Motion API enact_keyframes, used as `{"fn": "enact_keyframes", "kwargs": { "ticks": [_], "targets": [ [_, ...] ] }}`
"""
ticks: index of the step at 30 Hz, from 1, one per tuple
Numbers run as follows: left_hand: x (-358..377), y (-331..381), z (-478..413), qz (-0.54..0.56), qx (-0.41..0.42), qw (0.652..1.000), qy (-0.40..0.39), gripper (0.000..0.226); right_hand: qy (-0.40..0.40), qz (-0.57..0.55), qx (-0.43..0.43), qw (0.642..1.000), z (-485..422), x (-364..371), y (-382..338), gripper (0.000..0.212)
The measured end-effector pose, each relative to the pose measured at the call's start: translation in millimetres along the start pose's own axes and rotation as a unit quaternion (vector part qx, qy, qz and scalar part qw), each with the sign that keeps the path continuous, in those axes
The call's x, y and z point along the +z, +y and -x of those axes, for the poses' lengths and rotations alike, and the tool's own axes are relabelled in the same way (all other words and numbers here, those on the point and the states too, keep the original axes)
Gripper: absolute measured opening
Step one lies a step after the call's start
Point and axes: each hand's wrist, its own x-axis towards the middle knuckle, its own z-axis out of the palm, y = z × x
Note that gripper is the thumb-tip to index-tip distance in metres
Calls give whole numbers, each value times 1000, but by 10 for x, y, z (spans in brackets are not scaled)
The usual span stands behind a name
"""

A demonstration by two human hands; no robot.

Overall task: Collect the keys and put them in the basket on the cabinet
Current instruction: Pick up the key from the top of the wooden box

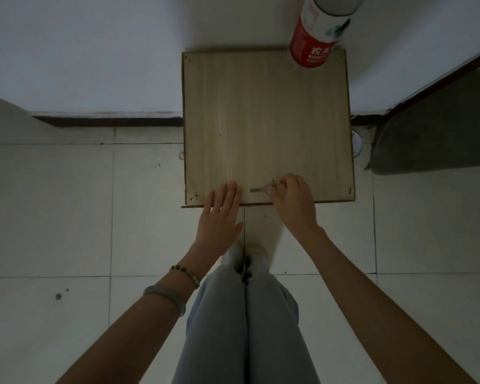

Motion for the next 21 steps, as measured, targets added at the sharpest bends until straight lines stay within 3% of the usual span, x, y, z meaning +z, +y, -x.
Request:
{"fn": "enact_keyframes", "kwargs": {
  "ticks": [2,8,12,16,21],
  "targets": [
    [0,3,-3,-11,-1,1000,-4,83,-10,23,9,1000,-54,36,-6,27],
    [-8,0,-1,-6,-1,1000,-10,82,-2,28,-12,1000,-66,103,33,11],
    [-129,4,14,12,0,999,-34,76,-16,-46,-25,998,58,-31,-14,10],
    [-498,-39,113,46,-40,997,-36,71,-30,-106,-28,994,213,-337,-269,9],
    [-1276,-161,490,72,-74,994,17,69,-25,-110,-86,990,468,-903,-864,6]
  ]
}}
